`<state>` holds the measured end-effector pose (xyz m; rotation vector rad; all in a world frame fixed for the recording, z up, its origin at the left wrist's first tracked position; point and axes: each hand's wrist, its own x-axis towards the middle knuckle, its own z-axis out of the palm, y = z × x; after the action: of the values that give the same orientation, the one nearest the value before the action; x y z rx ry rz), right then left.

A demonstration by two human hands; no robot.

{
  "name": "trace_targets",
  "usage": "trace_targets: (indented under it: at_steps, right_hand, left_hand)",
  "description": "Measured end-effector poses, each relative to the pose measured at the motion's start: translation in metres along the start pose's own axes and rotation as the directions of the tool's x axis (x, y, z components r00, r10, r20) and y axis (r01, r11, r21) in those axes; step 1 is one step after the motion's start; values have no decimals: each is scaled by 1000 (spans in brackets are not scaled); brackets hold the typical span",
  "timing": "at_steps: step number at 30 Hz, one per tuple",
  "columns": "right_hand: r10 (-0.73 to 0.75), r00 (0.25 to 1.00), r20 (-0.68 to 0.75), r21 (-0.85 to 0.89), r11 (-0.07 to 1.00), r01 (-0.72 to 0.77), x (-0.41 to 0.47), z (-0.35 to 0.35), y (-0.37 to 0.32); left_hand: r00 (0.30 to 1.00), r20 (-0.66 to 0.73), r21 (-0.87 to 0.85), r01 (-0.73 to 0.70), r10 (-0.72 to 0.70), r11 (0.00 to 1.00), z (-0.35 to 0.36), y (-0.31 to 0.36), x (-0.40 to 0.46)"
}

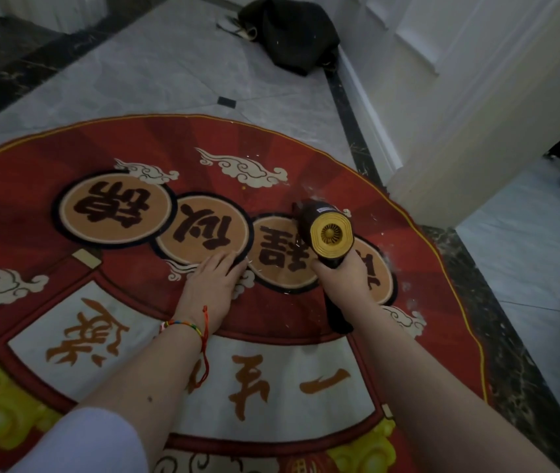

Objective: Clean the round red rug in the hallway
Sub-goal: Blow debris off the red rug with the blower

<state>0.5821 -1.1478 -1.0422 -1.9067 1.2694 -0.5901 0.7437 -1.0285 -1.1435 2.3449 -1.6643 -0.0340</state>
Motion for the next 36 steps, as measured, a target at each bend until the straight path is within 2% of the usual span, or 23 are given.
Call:
trace_targets:
  at_steps: [2, 6, 9, 12, 16, 24, 28, 33, 36]
  right_hand:
    - [-3, 1000, 4, 17, 1000, 3, -14, -2, 1]
    - [-106, 994, 32, -1, 994, 106, -57, -12, 16]
    - [-140, 989, 54, -14, 990, 141, -72, -15, 21]
    - [-139, 989, 54, -31, 990, 141, -58, -10, 15]
    - [-118, 989, 94, -23, 992, 121, -35, 2, 1]
    - [-137, 987, 89, 12, 991, 137, -71, -9, 13]
    - [-151, 982, 111, -33, 987, 155, -50, 1, -1]
    - [-135, 982, 133, 4, 991, 136, -37, 16, -23]
    - [-128, 985, 117, 13, 992, 127, -56, 12, -8]
  left_hand:
    - [1000, -26, 22, -4, 5, 1000, -1, 0, 0]
    - [999, -40, 76, -11, 14, 997, 1, 1, 0]
    - [999, -33, 52, 13, -11, 999, 0, 3, 1]
    - [1000, 23, 17, 2, -2, 1000, 1, 3, 2]
    - [999, 30, 15, 17, -17, 1000, 1, 0, 1]
    - [999, 38, 18, 23, -24, 1000, 1, 2, 1]
    - [998, 39, 8, 39, -39, 999, 0, 2, 2]
    - [993, 113, 44, 22, -27, 999, 0, 0, 7]
    - [997, 77, 56, 23, -28, 998, 0, 0, 4]
